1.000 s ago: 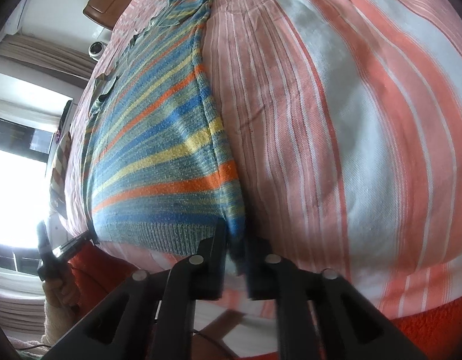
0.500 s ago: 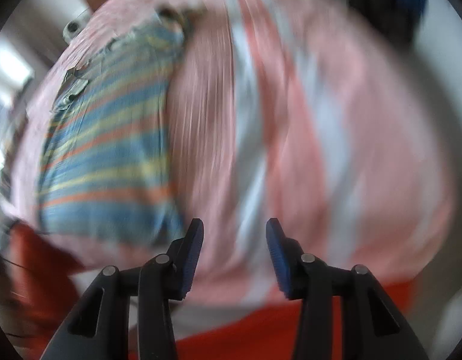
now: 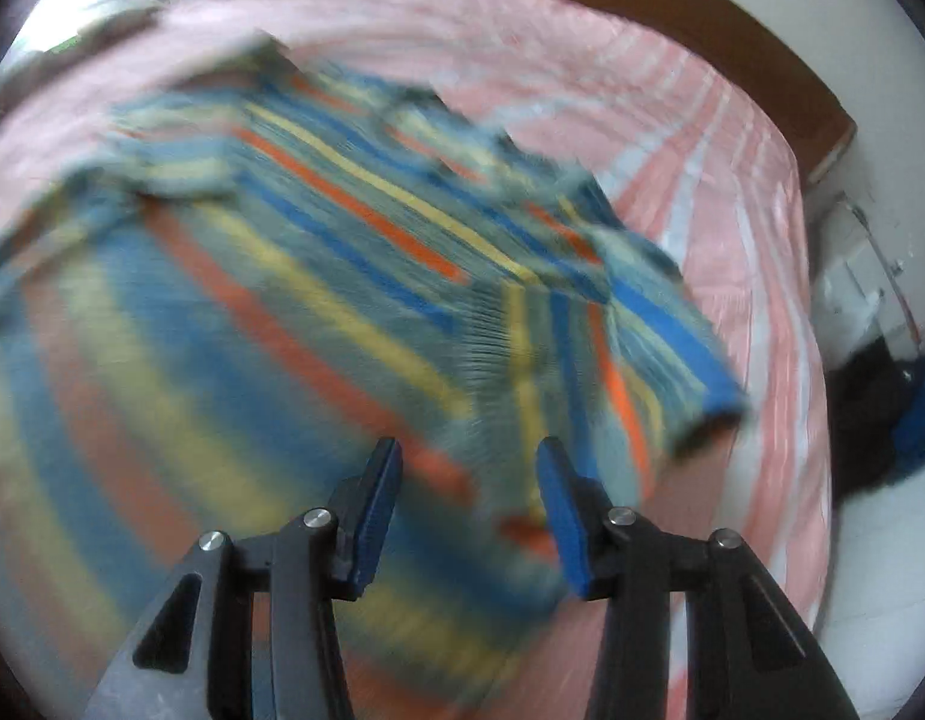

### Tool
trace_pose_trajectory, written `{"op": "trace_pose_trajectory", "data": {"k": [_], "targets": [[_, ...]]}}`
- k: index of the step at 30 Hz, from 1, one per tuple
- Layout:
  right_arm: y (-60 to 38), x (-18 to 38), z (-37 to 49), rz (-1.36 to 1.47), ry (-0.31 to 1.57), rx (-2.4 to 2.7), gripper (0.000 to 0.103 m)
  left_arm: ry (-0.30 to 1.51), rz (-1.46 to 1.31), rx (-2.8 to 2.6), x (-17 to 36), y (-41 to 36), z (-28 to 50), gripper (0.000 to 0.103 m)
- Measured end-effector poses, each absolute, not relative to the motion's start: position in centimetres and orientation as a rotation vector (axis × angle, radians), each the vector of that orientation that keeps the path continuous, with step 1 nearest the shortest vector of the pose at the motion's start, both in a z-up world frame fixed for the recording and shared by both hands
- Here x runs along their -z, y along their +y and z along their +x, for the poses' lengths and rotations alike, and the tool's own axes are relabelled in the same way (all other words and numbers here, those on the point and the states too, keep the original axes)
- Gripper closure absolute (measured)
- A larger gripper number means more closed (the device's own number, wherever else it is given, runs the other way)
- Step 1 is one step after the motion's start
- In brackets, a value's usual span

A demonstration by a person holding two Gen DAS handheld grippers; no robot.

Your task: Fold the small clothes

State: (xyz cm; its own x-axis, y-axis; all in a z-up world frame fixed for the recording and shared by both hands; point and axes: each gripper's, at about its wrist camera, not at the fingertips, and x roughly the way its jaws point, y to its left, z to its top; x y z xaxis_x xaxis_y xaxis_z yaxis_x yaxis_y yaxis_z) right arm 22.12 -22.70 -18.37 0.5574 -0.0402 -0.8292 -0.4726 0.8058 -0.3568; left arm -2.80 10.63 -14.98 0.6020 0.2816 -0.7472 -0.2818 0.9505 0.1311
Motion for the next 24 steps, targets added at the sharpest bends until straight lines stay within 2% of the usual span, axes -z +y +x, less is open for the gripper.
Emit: {"op": "trace_pose_trajectory", "data": {"k": [1, 2, 8, 11, 17, 24], "targets": [[-23.5, 18.8, 23.4, -0.541, 0.978, -0.274, 0.061, 0.882, -0.011, -0.326, 15.1, 10.8, -2.8, 0.020], [-24.6, 18.3, 24.2, -0.465, 0.986, -0.273, 0.099, 0.881, -0.032, -0.314, 15.1, 11.2, -2.6, 0.020], [-39.2, 11.0, 23.3, 0.014, 0.855, -0.043, 0.099, 0.897, -0.060, -0.298, 15.7, 11.5, -1.7, 0.020], [-48.8, 9.9, 20.9, 0.248, 0.835, 0.115, 0.099, 0.907, -0.083, -0.296, 16.0, 11.6, -1.4, 0.020], [-57.1, 13.2, 17.2, 0.616, 0.868, 0.191, 0.099, 0.900, -0.064, -0.321, 16.1, 11.2, -1.8, 0.020], [-57.7, 17.2, 15.3, 0.672, 0.890, 0.290, 0.099, 0.927, -0.044, -0.340, 16.9, 11.3, -1.4, 0.020]]}}
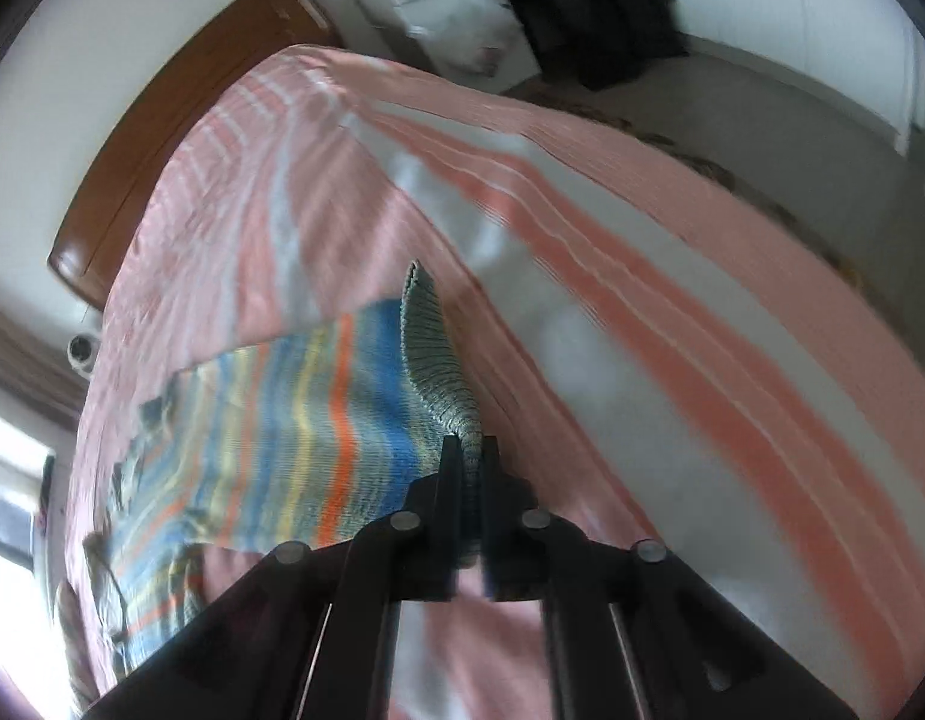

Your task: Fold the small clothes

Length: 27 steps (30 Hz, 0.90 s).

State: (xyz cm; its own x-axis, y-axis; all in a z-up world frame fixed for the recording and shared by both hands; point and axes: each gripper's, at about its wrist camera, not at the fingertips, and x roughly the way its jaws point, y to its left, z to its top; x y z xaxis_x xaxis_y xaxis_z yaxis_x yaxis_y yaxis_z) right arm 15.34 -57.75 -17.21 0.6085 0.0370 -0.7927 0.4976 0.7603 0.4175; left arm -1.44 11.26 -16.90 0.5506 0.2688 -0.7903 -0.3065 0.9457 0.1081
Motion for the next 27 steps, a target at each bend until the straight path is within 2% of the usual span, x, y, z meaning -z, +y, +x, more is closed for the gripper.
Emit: {"op": "trace_pose_trajectory", "data": {"k": [9, 13, 15, 17, 18, 19, 20, 27], "targets": [[-57.4, 18.1, 15.3, 0.660, 0.878, 0.256, 0.098, 0.930, -0.041, -0.344, 17.0, 11.3, -1.4, 0.020], [-56.9, 17.5, 14.0, 0.585, 0.876, 0.273, 0.091, 0.935, -0.052, -0.336, 17.1, 11.4, -1.3, 0.016], [-56.9, 17.1, 12.9, 0.571, 0.867, 0.296, 0.083, 0.936, -0.068, -0.329, 17.1, 11.5, -1.3, 0.011], [-56.7, 16.5, 11.5, 0.556, 0.843, 0.324, 0.059, 0.931, -0.083, -0.330, 17.0, 11.7, -1.3, 0.008], [-56.4, 16.1, 10.8, 0.541, 0.826, 0.323, 0.053, 0.929, -0.091, -0.331, 17.0, 11.8, -1.3, 0.007], [-55.9, 15.7, 9.9, 0.519, 0.812, 0.321, 0.043, 0.929, -0.097, -0.333, 17.1, 11.8, -1.2, 0.006], [-55.4, 15.4, 9.2, 0.496, 0.803, 0.323, 0.038, 0.931, -0.102, -0.336, 17.2, 11.9, -1.1, 0.005], [-48.9, 13.5, 2.1, 0.413, 0.722, 0.217, 0.035, 0.970, -0.113, -0.344, 18.2, 12.2, -0.3, 0.001]]}}
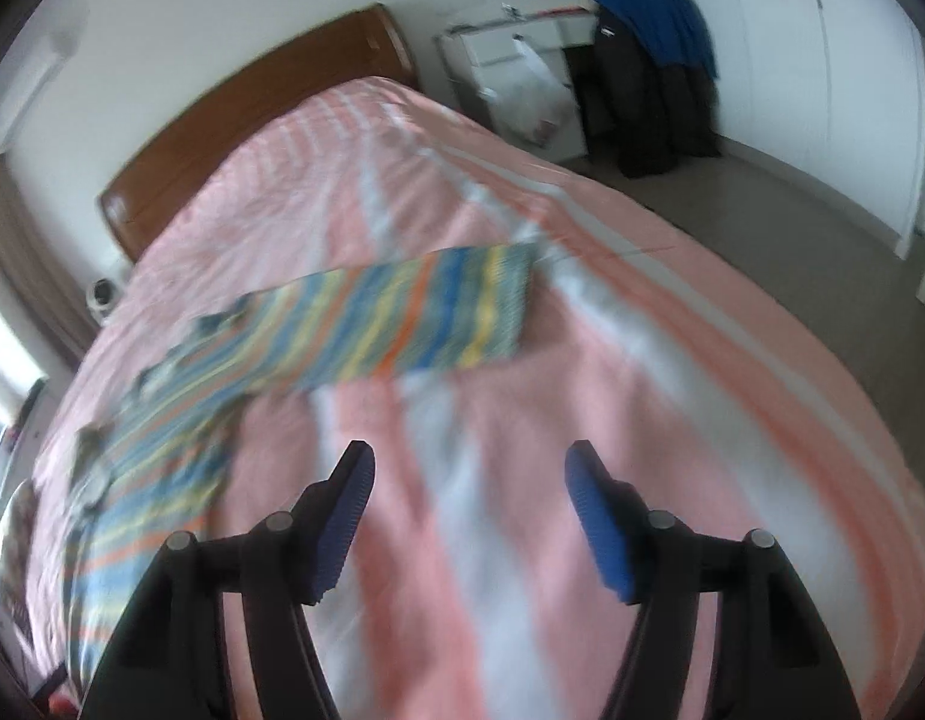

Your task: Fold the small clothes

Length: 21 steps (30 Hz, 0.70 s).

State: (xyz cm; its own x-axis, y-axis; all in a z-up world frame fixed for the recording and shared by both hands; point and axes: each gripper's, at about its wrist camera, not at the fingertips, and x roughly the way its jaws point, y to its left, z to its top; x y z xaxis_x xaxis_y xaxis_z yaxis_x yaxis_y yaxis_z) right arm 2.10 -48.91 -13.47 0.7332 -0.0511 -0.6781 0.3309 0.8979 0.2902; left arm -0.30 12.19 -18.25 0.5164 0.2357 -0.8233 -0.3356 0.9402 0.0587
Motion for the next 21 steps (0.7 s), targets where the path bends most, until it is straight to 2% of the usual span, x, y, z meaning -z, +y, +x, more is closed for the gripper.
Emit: {"op": "trace_pose_trajectory", "data": {"k": [2, 9, 21], "targets": [[-46.6, 13.1, -0.1, 0.375, 0.681, 0.187, 0.028, 0.973, -0.118, -0.345, 18.5, 12.3, -0.2, 0.001], [-41.9, 13.9, -4.0, 0.285, 0.609, 0.195, 0.027, 0.964, -0.119, -0.341, 18.9, 12.2, -0.3, 0.000], [-40.7, 13.9, -4.3, 0.247, 0.602, 0.210, 0.027, 0.956, -0.119, -0.330, 19.1, 12.4, -0.4, 0.000]]}}
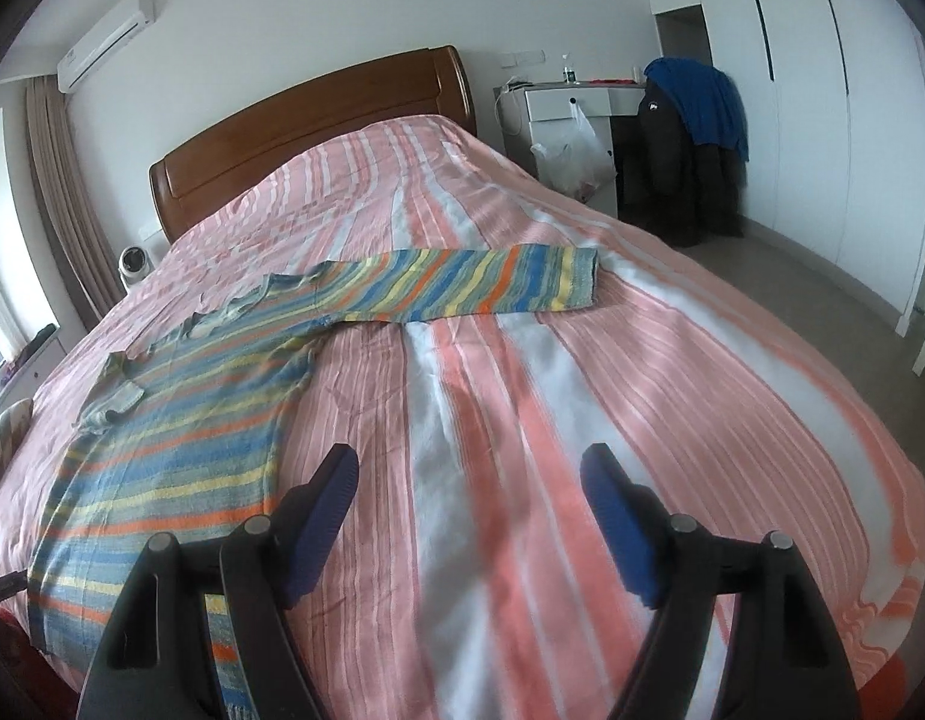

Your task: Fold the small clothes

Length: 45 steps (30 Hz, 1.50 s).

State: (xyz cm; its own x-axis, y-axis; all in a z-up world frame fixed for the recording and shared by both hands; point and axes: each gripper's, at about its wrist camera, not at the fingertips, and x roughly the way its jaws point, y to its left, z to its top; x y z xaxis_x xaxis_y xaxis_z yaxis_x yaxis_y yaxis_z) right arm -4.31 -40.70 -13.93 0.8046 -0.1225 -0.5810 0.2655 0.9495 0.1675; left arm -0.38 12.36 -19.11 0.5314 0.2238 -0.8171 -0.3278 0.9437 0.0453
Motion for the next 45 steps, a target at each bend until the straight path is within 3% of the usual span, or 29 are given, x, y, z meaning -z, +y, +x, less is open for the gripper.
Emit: {"op": "trace_pose_trajectory", "data": {"k": [45], "targets": [[-40.7, 14.4, -4.1, 0.243, 0.610, 0.219, 0.027, 0.920, -0.130, -0.255, 17.7, 11.9, -1.1, 0.001]]}}
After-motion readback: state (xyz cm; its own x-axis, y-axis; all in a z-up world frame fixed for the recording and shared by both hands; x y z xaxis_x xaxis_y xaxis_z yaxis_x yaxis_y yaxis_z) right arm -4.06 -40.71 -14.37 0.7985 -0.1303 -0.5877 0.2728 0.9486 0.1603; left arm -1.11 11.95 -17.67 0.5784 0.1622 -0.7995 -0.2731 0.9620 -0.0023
